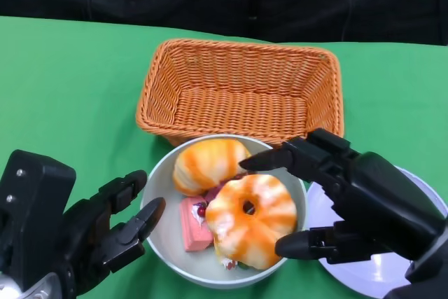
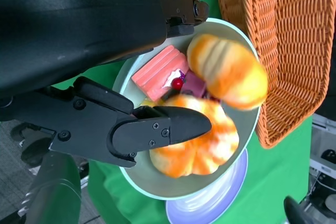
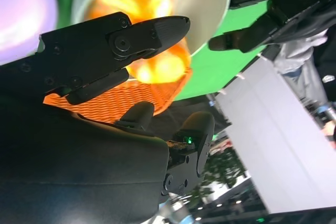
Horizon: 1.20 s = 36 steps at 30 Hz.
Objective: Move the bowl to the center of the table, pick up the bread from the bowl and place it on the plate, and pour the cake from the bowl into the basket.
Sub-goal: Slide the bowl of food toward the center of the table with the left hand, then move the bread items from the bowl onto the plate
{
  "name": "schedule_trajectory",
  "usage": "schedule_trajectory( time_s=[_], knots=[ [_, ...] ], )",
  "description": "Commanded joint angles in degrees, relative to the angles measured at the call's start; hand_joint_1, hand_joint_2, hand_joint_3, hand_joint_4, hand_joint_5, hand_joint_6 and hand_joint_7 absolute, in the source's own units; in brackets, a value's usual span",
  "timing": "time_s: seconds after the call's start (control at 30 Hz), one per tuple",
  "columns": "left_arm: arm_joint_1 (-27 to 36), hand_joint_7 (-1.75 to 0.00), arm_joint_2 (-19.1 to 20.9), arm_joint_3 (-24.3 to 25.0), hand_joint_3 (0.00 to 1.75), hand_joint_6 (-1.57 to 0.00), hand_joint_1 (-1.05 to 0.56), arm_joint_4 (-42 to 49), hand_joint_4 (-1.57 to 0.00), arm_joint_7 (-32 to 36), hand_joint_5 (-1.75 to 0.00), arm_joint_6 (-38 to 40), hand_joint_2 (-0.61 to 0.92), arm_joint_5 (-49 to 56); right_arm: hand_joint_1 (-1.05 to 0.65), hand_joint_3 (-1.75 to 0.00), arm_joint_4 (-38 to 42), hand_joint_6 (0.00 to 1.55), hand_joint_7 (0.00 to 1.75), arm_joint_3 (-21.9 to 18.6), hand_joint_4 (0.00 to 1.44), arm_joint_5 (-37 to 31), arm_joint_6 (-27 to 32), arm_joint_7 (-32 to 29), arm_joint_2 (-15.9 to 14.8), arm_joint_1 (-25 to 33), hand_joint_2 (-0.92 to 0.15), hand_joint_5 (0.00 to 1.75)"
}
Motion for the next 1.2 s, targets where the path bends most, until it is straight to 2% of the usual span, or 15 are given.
schedule_trajectory(
  time_s=[0.03,0.23,0.43,0.9,1.03,1.2],
  knots=[
    [0.7,0.0,0.6,-0.5,0.54,-0.01,-0.67,-0.2,-0.02,-0.2,-0.01,0.0,0.92,0.0,-0.56,-0.07,0.3,0.0,0.85,0.0,0.0,-0.2,0.4,-0.8,-0.4,0.0,-0.86,0.96],
    [0.9,0.0,0.6,-0.8,0.54,-0.01,-0.67,-0.6,-0.02,-0.3,-0.01,-0.1,0.92,-0.2,-0.56,-0.06,0.7,0.0,0.85,0.6,0.0,-1.1,1.3,-1.0,0.2,-0.6,-0.86,0.97],
    [1.4,0.0,0.9,-2.7,0.58,-0.01,-0.63,-1.1,-0.02,-0.5,-0.01,-1.6,0.92,0.7,-0.53,-0.05,3.2,0.0,0.73,3.2,0.0,-4.9,3.5,-2.4,1.8,-3.0,-0.9,0.87],
    [1.5,0.0,2.2,-4.1,0.59,-0.01,-0.62,-0.9,-0.03,0.5,-0.02,-3.0,0.92,3.2,-0.53,-0.06,5.6,0.0,0.67,4.7,0.0,-6.2,3.5,-4.6,2.2,-3.9,-0.92,0.81],
    [2.0,-0.01,3.8,-5.6,0.61,-0.04,-0.59,-1.9,-0.1,1.8,-0.05,-3.6,0.92,7.0,-0.51,-0.08,7.7,0.01,0.65,5.7,0.0,-7.2,3.3,-5.5,2.5,-4.6,-0.92,0.81],
    [2.3,-0.02,3.4,-5.4,0.61,-0.05,-0.59,-2.0,-0.12,1.9,-0.06,-3.8,0.92,8.3,-0.5,-0.09,9.8,0.08,0.56,6.9,0.0,-8.1,3.1,-6.3,2.5,-5.2,-0.92,0.83]
  ],
)
